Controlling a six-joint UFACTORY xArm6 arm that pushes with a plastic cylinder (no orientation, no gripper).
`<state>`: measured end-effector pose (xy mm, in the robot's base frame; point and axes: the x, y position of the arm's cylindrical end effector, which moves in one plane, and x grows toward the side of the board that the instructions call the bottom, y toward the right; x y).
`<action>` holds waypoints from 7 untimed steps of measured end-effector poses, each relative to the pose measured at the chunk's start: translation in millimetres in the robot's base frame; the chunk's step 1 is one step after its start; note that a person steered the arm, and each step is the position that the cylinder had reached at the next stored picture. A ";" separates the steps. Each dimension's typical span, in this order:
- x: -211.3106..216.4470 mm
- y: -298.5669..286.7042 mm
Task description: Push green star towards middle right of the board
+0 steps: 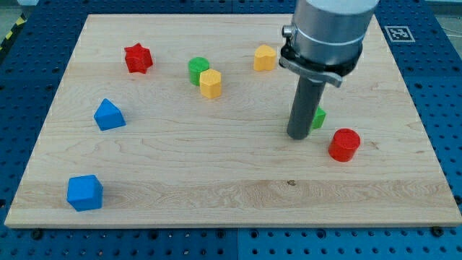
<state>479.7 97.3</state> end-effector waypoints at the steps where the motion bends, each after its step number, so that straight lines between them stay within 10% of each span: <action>1: -26.3 0.0; 7: 1.2 21.9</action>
